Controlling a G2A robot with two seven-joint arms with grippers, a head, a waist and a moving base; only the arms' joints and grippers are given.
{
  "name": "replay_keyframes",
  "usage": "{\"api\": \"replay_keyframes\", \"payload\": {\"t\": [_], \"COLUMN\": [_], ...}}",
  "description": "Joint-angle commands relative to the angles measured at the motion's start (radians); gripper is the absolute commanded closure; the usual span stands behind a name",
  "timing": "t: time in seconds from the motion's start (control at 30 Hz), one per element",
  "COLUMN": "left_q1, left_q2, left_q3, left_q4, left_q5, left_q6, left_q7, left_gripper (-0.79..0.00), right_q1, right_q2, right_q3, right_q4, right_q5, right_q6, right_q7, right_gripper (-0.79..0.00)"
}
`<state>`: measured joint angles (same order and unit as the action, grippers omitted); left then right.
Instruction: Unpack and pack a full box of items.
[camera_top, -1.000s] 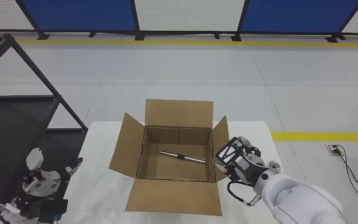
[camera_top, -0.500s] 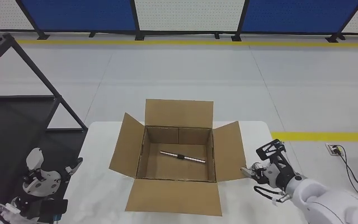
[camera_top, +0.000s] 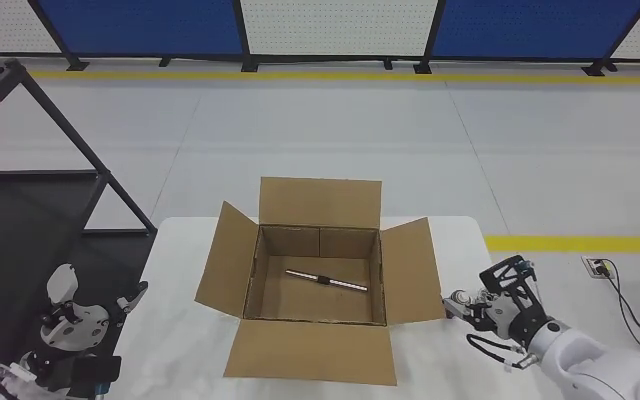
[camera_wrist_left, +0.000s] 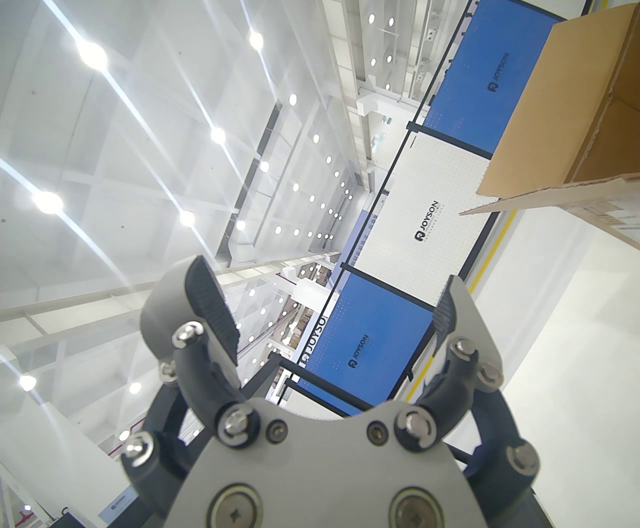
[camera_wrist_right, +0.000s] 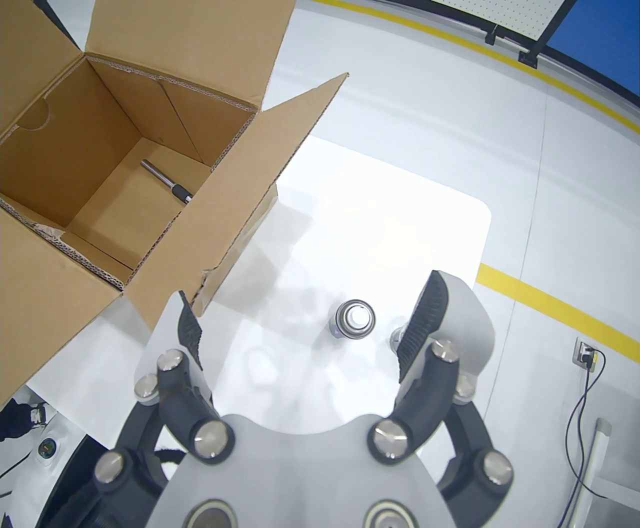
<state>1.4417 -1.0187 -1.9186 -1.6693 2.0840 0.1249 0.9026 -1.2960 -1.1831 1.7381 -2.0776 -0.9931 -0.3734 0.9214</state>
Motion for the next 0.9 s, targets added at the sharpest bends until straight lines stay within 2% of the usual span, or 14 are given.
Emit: {"api": "replay_keyframes", "payload": {"t": [0.0, 0.2, 0.33, 0.63, 0.87], "left_q1": [0.000, 0.000, 0.000, 0.000, 0.000], "left_q2": [0.000, 0.000, 0.000, 0.000, 0.000], "left_q3": [0.000, 0.000, 0.000, 0.000, 0.000], "left_q4": [0.000, 0.000, 0.000, 0.000, 0.000], "left_q5": [0.000, 0.000, 0.000, 0.000, 0.000], "left_q6": [0.000, 0.000, 0.000, 0.000, 0.000], "left_q7": [0.000, 0.000, 0.000, 0.000, 0.000], "left_gripper": [-0.785, -0.785, -0.785, -0.785, -0.785], "right_q1": [0.000, -0.001, -0.008, -0.048, 0.039], "right_q2": [0.000, 0.000, -0.001, 0.016, 0.030], "right_q3": [0.000, -0.001, 0.002, 0.124, 0.017], "right_q4": [0.000, 0.002, 0.025, 0.091, 0.209], "right_q5": [0.000, 0.000, 0.010, 0.139, 0.036], "right_q6": [-0.001, 0.006, 0.059, -0.024, -0.028], "right_q7": [0.000, -0.008, -0.081, -0.112, -0.005], "right_gripper": [-0.785, -0.785, -0.785, -0.785, -0.785]}}
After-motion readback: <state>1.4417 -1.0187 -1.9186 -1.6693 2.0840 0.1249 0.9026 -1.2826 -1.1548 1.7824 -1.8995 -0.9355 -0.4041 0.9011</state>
